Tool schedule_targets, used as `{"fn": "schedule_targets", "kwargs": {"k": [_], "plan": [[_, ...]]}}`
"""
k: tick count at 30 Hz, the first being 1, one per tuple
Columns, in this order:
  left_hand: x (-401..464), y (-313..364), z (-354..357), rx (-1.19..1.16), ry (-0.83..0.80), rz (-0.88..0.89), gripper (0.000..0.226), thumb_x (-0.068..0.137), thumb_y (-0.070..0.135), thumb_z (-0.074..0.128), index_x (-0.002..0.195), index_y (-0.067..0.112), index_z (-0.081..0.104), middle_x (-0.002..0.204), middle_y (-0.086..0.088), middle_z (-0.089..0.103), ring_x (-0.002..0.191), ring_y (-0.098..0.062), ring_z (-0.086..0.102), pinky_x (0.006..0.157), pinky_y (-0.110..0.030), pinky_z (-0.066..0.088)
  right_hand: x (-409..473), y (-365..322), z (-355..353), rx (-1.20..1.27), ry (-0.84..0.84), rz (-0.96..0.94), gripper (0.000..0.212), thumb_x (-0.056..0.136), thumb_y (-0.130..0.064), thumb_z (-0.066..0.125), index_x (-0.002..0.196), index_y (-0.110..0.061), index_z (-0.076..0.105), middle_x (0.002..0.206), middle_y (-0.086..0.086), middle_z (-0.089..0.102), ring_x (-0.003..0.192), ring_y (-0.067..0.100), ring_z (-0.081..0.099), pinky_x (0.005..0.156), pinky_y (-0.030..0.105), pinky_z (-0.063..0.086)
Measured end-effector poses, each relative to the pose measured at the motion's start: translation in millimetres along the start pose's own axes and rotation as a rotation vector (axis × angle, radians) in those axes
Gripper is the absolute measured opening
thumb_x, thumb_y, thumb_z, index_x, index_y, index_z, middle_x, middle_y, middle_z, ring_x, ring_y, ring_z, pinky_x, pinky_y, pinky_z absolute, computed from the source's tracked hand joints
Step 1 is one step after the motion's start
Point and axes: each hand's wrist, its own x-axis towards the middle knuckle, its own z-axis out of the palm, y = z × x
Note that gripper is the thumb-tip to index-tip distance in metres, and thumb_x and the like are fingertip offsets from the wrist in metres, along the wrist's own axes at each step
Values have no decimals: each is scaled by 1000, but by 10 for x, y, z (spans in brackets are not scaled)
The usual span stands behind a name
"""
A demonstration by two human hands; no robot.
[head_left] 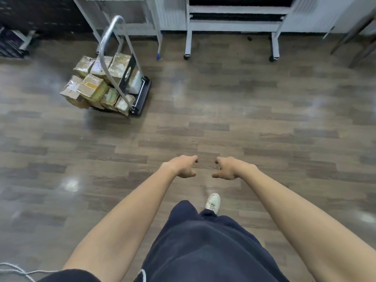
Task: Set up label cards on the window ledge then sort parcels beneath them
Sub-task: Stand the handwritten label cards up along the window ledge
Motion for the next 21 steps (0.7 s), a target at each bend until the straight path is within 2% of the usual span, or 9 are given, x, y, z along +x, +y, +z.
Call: {"fn": "schedule_targets", "kwargs": {"k": [4, 11, 15, 21], "plan": [[337, -66, -463, -67, 69, -11, 56, 93, 27, 59, 144, 18, 39, 138, -12, 53, 126, -31, 50, 102, -40, 43, 364, -58, -525, -25, 16, -42, 71, 94, -48, 61, 150, -13, 35, 147, 16, 48, 132, 34, 49, 104, 39, 44], [1206, -355, -1412, -77, 121, 10, 57, 92, 26, 56, 145, 18, 38, 137, -14, 49, 126, -33, 49, 102, -42, 42, 1126, -109, -1559, -84, 23, -18, 71, 95, -47, 61, 150, -12, 33, 149, 14, 45, 134, 33, 46, 106, 40, 42], [1796, -535, -2207, -96, 205, 50, 53, 93, 27, 58, 142, 14, 42, 132, -16, 52, 123, -33, 51, 100, -39, 43, 1554, -117, -2342, -84, 96, 9, 66, 96, -43, 59, 148, -9, 36, 149, 15, 42, 136, 33, 42, 109, 39, 39], [2491, -659, -3353, -23, 212, 127, 52, 94, 29, 58, 141, 15, 42, 132, -15, 52, 124, -33, 51, 98, -38, 42, 1998, -112, -3452, 39, 183, 72, 66, 96, -43, 58, 148, -9, 36, 147, 15, 44, 133, 33, 45, 107, 40, 41]]}}
